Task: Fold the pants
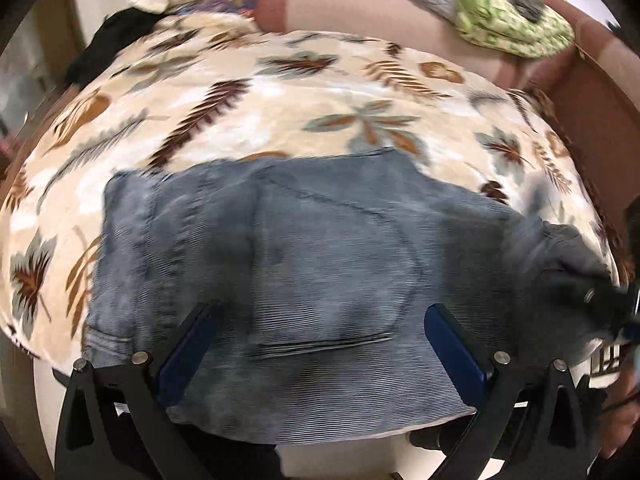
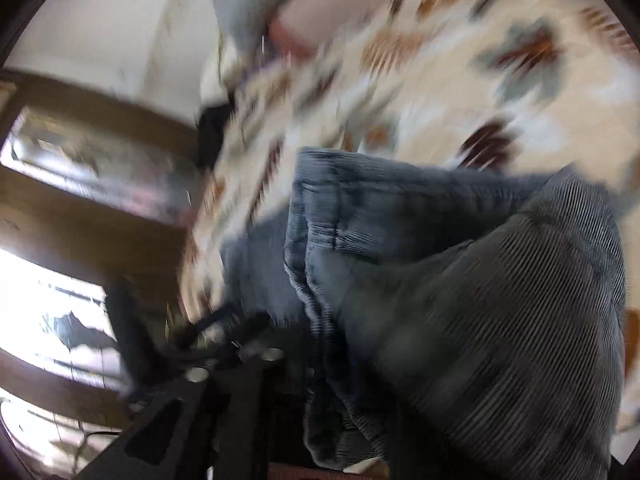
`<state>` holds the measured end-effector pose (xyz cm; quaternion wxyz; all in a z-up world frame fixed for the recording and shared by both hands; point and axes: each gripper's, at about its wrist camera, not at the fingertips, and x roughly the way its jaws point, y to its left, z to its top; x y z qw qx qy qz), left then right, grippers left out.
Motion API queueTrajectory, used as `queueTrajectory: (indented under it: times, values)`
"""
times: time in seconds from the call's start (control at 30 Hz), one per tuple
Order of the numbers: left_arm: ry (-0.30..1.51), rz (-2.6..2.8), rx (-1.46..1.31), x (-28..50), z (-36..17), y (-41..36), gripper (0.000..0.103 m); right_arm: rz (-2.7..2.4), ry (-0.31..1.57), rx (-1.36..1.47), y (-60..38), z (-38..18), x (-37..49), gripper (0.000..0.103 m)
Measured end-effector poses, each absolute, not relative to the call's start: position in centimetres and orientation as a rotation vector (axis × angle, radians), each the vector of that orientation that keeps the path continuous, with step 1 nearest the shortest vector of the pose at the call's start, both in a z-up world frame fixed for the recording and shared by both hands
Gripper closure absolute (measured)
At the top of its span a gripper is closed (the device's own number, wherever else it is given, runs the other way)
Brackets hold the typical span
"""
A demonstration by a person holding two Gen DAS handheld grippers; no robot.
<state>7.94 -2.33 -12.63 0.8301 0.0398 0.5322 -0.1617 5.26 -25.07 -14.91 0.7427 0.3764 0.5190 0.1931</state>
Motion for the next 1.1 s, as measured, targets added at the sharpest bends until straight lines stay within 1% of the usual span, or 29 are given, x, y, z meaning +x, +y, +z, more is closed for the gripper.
queueTrajectory:
  times: [0.03, 0.07, 0.13, 0.2, 0.27, 0.37, 0.47, 0.53, 0.63, 0.8, 0.9, 0.93, 0.97, 1.0, 1.03, 1.1]
  values:
    - [1.134, -0.333, 0.076, 8.1, -12.8, -1.8, 0.000, 0.461, 1.156, 0.816, -23.8, -15.3, 5.8, 0.043]
    - [1.139, -0.324, 0.068, 8.2, -12.9, -1.3, 0.000, 0.482, 1.157, 0.793, -23.0, -15.2, 5.9, 0.041]
    - [1.148, -0.331, 0.041, 8.4, -13.1, -0.4, 0.000, 0.516, 1.098, 0.723, -22.3, -13.6, 5.5, 0.041]
    - [1.148, -0.341, 0.028, 8.4, -13.0, -0.3, 0.000, 0.521, 1.005, 0.738, -24.0, -11.9, 4.8, 0.041]
    - [1.146, -0.359, 0.032, 8.2, -12.9, -0.7, 0.000, 0.471, 0.894, 0.779, -27.5, -10.3, 3.2, 0.041]
    - [1.136, -0.405, 0.037, 7.4, -12.5, -1.7, 0.000, 0.400, 0.801, 0.860, -32.5, -9.6, 0.4, 0.037]
    - [1.132, -0.461, 0.054, 6.3, -12.2, -3.3, 0.000, 0.304, 0.817, 0.876, -35.2, -10.6, -1.9, 0.036]
    - [1.128, -0.501, 0.088, 5.4, -12.2, -4.6, 0.000, 0.252, 0.862, 0.890, -36.3, -12.2, -3.5, 0.036]
    - [1.122, -0.544, 0.142, 3.9, -12.1, -6.3, 0.000, 0.256, 0.888, 0.936, -37.0, -13.7, -5.1, 0.036]
    - [1.095, -0.649, 0.134, 2.6, -11.5, -8.1, 0.000, 0.269, 0.906, 0.927, -36.1, -13.9, -4.9, 0.036]
    - [1.113, -0.649, 0.145, 2.8, -11.3, -9.1, 0.000, 0.162, 0.906, 0.842, -35.4, -13.1, -4.1, 0.036]
    - [1.113, -0.658, 0.142, 2.8, -11.1, -9.2, 0.000, 0.153, 0.923, 0.798, -34.8, -12.8, -3.5, 0.040]
    - [1.102, -0.666, 0.145, 2.7, -10.9, -9.1, 0.000, 0.160, 0.935, 0.773, -34.3, -12.7, -3.1, 0.045]
    - [1.090, -0.665, 0.152, 2.6, -10.7, -8.9, 0.000, 0.170, 0.949, 0.743, -33.6, -12.5, -2.5, 0.062]
    - [1.078, -0.656, 0.160, 2.6, -10.6, -8.6, 0.000, 0.173, 0.973, 0.719, -32.8, -12.7, -1.8, 0.067]
    - [1.073, -0.634, 0.154, 2.8, -10.7, -7.7, 0.000, 0.213, 1.040, 0.731, -31.3, -14.3, 0.2, 0.068]
